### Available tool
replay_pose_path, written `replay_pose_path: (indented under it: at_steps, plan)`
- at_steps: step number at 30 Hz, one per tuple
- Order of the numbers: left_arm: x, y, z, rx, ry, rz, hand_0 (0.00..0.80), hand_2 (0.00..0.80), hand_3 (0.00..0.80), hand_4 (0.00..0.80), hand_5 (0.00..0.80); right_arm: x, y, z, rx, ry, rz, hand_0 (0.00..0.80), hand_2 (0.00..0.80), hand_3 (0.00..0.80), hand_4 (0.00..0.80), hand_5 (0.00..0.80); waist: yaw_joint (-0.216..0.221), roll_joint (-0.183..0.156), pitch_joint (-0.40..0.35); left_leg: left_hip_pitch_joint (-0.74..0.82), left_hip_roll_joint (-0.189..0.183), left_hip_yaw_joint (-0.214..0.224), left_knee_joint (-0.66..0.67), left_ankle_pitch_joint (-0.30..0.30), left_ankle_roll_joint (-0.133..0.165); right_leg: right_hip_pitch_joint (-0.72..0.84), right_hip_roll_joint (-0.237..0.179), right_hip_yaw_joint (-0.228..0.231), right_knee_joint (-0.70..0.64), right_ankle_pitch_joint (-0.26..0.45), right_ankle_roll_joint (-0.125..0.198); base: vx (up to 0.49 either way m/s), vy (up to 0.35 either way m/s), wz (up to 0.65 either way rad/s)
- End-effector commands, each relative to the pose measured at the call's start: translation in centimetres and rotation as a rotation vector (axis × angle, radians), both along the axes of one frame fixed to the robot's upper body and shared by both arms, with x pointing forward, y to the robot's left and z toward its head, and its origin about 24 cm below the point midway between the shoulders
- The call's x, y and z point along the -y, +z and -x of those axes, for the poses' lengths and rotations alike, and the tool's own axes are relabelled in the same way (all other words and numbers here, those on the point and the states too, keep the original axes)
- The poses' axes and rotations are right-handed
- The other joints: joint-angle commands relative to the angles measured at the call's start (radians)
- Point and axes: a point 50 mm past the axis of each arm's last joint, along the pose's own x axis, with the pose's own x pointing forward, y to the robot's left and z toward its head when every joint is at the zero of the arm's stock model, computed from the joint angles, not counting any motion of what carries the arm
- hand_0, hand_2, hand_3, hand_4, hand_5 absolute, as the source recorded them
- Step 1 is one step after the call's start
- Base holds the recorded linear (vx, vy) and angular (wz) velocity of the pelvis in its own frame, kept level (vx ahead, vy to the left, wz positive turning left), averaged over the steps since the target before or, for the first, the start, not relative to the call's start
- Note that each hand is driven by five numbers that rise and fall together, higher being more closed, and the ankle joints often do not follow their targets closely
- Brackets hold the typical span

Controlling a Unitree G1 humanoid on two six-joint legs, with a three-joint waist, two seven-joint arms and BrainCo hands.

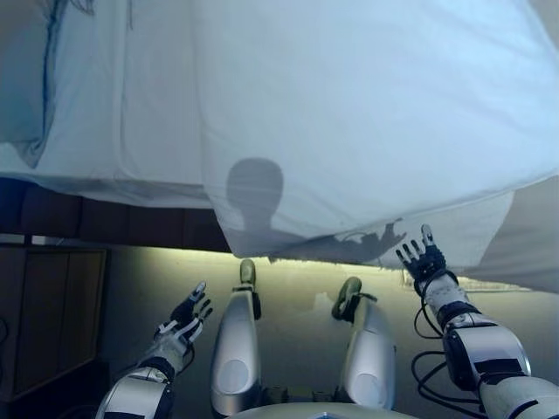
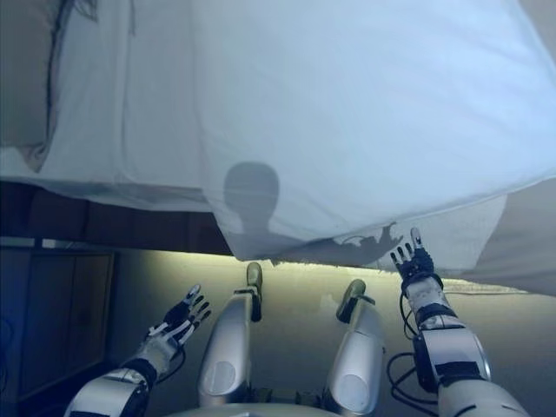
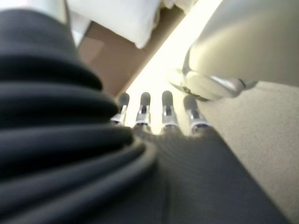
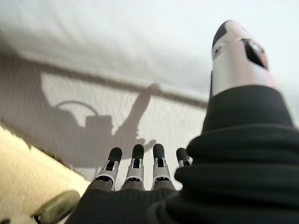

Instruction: Make the bed neatly

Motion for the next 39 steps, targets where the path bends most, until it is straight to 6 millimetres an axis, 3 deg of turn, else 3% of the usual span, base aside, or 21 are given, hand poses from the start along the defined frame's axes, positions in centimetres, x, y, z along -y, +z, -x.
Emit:
replay_pose_path:
  at_steps: [1, 8, 16, 27, 33, 34, 35, 36, 39]
  plan:
    - [-1.0, 0.4, -0.1, 0.020, 0.032, -0.031, 0.000, 0.000, 0.000, 0.000, 0.000, 2.9, 2.4, -0.3, 0.090, -0.089, 0.041, 0.000, 0.000, 0.000, 0.000, 0.000, 0.012, -0.002, -0.001, -0.031, 0.019, -0.015, 0.083, -0.058, 0.029, -0.019, -0.032, 0.093, -0.046, 0.092, 0.058, -0.030, -0.002, -0.04]
    - [-0.9, 0.4, 0.1, 0.020, 0.035, -0.012, 0.000, 0.000, 0.000, 0.000, 0.000, 5.0, 7.6, -2.5, 0.213, -0.069, 0.152, 0.000, 0.000, 0.000, 0.000, 0.000, 0.023, 0.013, 0.019, -0.127, 0.025, -0.017, 0.146, -0.078, 0.030, -0.120, -0.032, 0.108, 0.030, 0.070, 0.049, 0.000, 0.000, 0.00]
    - [-1.3, 0.3, 0.9, 0.036, 0.051, 0.004, 0.000, 0.000, 0.000, 0.000, 0.000, 5.8, 13.3, -4.6, 0.360, -0.004, 0.254, 0.000, 0.000, 0.000, 0.000, 0.000, 0.042, 0.024, 0.028, -0.163, 0.025, -0.026, 0.174, -0.105, 0.033, -0.163, -0.030, 0.114, 0.080, 0.034, 0.051, 0.030, 0.001, 0.01]
    - [-1.9, -0.2, 2.8, 0.035, 0.058, 0.022, 0.000, 0.000, 0.000, 0.000, 0.000, 5.4, 22.2, -6.8, 0.530, 0.074, 0.404, 0.000, 0.000, 0.000, 0.000, 0.000, 0.071, 0.043, 0.042, -0.167, 0.013, -0.030, 0.160, -0.076, 0.045, -0.169, -0.025, 0.107, 0.108, 0.027, 0.035, 0.006, 0.010, 0.01]
    - [-2.4, -0.4, 3.7, 0.026, 0.051, 0.019, 0.000, 0.000, 0.000, 0.000, 0.000, 4.8, 25.1, -7.3, 0.599, 0.094, 0.483, 0.000, 0.000, 0.000, 0.000, 0.000, 0.083, 0.044, 0.044, -0.154, 0.013, -0.030, 0.154, -0.065, 0.048, -0.153, -0.023, 0.100, 0.108, 0.028, 0.031, 0.000, 0.000, 0.00]
    - [-2.4, -0.4, 3.8, 0.025, 0.050, 0.019, 0.000, 0.000, 0.000, 0.000, 0.000, 4.7, 25.4, -7.3, 0.605, 0.095, 0.494, 0.072, 0.072, 0.072, 0.072, 0.072, 0.084, 0.042, 0.044, -0.150, 0.014, -0.029, 0.151, -0.063, 0.048, -0.148, -0.022, 0.099, 0.105, 0.029, 0.031, 0.000, 0.000, 0.00]
    - [-2.5, -0.4, 4.0, 0.025, 0.048, 0.019, 0.000, 0.000, 0.000, 0.000, 0.000, 4.8, 25.7, -7.2, 0.616, 0.090, 0.518, 0.687, 0.687, 0.687, 0.687, 0.687, 0.084, 0.041, 0.044, -0.141, 0.015, -0.028, 0.147, -0.061, 0.049, -0.139, -0.021, 0.097, 0.100, 0.030, 0.030, 0.000, 0.000, 0.00]
    - [-2.5, -0.4, 4.1, 0.024, 0.044, 0.020, 0.000, 0.000, 0.000, 0.000, 0.000, 4.9, 25.9, -7.2, 0.622, 0.090, 0.534, 0.800, 0.800, 0.800, 0.800, 0.800, 0.085, 0.041, 0.044, -0.133, 0.015, -0.028, 0.144, -0.059, 0.049, -0.131, -0.021, 0.094, 0.096, 0.032, 0.029, 0.000, 0.000, 0.00]
    - [-2.5, -0.4, 4.0, 0.028, 0.038, 0.022, 0.000, 0.000, 0.000, 0.000, 0.000, 5.1, 26.3, -7.0, 0.625, 0.098, 0.549, 0.800, 0.800, 0.800, 0.800, 0.800, 0.085, 0.039, 0.044, -0.114, 0.016, -0.024, 0.140, -0.058, 0.051, -0.108, -0.022, 0.088, 0.086, 0.034, 0.029, 0.000, 0.000, 0.00]
